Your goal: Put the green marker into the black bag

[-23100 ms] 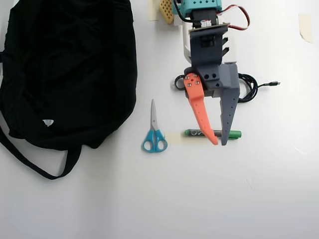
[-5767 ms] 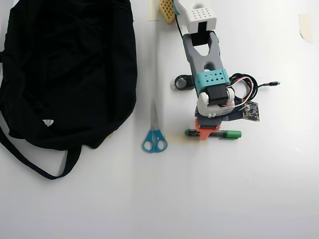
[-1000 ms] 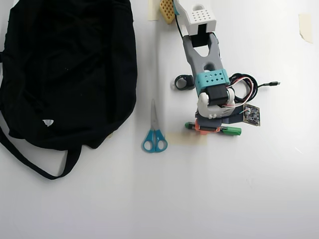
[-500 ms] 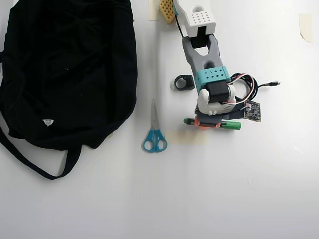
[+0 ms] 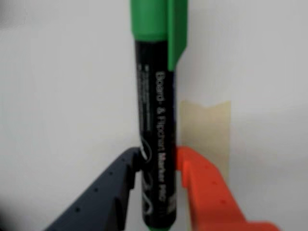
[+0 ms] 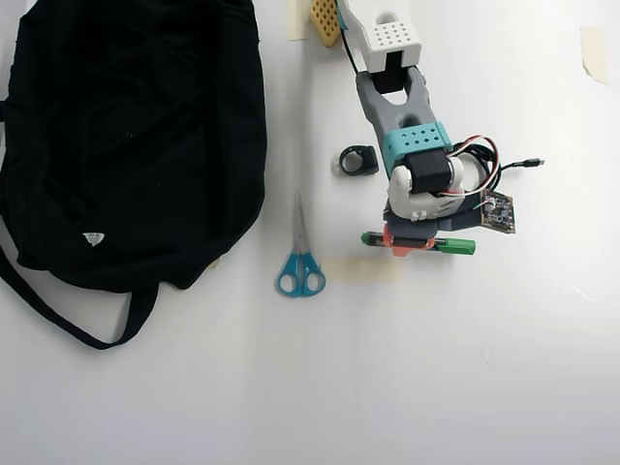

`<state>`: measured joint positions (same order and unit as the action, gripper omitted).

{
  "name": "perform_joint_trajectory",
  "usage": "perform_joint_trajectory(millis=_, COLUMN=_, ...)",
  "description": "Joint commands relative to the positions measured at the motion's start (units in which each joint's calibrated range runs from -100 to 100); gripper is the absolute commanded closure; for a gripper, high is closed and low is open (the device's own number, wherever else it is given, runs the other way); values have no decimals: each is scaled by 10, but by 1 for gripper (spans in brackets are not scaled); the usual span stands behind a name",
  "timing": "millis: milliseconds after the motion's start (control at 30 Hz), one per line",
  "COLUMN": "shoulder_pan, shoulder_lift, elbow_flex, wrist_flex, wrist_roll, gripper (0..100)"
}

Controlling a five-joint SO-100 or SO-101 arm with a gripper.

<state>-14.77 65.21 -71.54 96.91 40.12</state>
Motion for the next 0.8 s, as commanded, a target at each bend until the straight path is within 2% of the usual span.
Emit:
perform_joint_trajectory(millis=0, shoulder_pan=-5, shoulder_lift=-14, elbow_flex=-43, wrist_flex=4, wrist_roll=3, gripper=98)
perform_joint_trajectory(millis=267, shoulder_pan=-6, shoulder_lift=-14, elbow_flex=-57, wrist_flex=4, wrist_roll=-6, gripper=98)
perform_joint_trajectory(millis=767, shoulder_pan=0, shoulder_lift=-15, elbow_flex=-59, wrist_flex=5, wrist_roll=-66, gripper=98)
